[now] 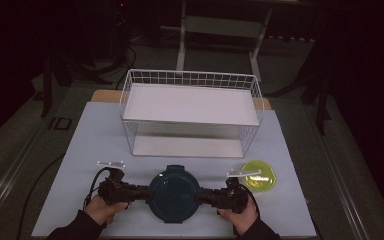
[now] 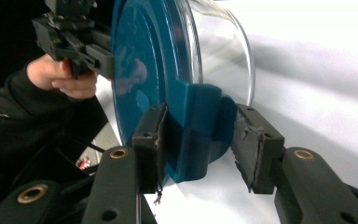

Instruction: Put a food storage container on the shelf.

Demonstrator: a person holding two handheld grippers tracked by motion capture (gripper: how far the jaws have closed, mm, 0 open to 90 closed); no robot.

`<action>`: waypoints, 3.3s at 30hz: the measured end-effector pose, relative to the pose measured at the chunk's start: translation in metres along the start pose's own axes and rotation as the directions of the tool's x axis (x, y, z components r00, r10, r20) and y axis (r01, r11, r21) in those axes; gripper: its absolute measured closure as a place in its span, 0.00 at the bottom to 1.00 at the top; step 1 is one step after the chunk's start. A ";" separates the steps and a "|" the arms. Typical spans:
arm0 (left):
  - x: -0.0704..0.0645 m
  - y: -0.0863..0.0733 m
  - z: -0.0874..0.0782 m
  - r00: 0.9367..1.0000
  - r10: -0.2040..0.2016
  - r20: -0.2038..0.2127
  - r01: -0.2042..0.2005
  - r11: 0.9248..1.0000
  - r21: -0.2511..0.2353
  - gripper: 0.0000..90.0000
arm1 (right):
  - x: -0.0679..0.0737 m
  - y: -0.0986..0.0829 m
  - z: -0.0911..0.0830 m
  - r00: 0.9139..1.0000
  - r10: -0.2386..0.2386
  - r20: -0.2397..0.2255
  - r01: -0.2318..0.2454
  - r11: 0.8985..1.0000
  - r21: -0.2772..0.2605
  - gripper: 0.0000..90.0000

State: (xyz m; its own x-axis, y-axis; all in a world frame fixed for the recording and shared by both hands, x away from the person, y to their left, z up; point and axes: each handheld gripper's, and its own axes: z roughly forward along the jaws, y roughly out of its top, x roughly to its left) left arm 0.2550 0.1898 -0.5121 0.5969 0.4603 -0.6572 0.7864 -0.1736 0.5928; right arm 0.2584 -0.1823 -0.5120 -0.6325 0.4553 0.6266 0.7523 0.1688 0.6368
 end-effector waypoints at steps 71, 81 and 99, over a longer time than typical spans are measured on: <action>-0.077 0.166 -0.047 0.994 0.107 -0.011 -0.107 0.966 -0.237 0.63 | 0.047 0.161 -0.084 0.999 -0.049 0.012 0.050 0.966 -0.252 0.63; -0.069 0.206 -0.042 0.995 0.098 -0.025 -0.101 0.968 -0.231 0.63 | 0.032 0.197 -0.090 0.999 -0.020 0.031 0.027 0.964 -0.266 0.63; -0.042 0.237 -0.032 1.000 0.015 -0.021 -0.020 0.967 -0.252 0.62 | 0.008 0.226 -0.082 0.996 0.083 0.039 -0.070 0.962 -0.264 0.63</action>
State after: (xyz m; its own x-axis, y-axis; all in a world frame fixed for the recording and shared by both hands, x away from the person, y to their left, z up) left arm 0.4111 0.1572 -0.3294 0.6056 0.4755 -0.6381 0.7088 0.0424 0.7042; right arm 0.4089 -0.2126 -0.3260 -0.5601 0.5018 0.6591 0.7191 -0.1005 0.6876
